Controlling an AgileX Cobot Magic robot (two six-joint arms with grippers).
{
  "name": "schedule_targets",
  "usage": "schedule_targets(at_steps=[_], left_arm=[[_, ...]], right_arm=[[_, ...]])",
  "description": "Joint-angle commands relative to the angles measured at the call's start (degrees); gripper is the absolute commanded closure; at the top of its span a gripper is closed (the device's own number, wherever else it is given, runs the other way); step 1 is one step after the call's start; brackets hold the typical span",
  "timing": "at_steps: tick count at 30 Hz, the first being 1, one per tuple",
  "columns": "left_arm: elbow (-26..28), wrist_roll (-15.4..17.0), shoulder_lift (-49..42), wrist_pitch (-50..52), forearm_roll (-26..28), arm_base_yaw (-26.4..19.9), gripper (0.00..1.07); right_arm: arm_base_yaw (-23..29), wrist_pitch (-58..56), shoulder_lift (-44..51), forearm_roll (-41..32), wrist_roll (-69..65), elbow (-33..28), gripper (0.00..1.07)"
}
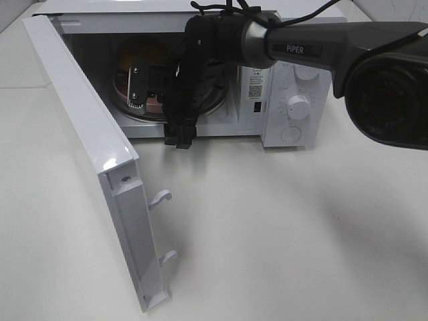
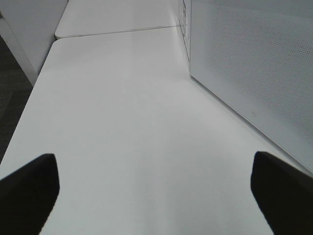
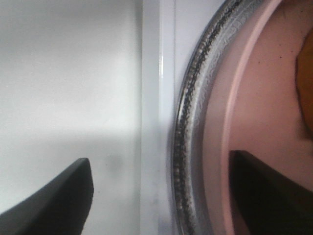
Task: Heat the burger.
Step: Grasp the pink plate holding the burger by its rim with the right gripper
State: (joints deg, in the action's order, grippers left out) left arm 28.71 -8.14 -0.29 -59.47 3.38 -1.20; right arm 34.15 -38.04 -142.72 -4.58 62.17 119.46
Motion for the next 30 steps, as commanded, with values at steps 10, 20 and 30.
schedule_targets(at_steps=[10,20,30], left_arm=[[-0.11,0.0,-1.15,0.17,0.17,-0.11,0.06],[-0.11,0.0,-1.15,0.17,0.17,-0.11,0.06],[-0.11,0.0,-1.15,0.17,0.17,-0.11,0.06]], right_arm=[[-0.11,-0.06,-0.74,-0.92,-0.4,0.34,0.31],[-0.11,-0.11,-1.6,-1.15,-0.46,0.29,0.31],[-0.11,-0.23,-1.89,-1.32,-0.52,0.29,0.31]])
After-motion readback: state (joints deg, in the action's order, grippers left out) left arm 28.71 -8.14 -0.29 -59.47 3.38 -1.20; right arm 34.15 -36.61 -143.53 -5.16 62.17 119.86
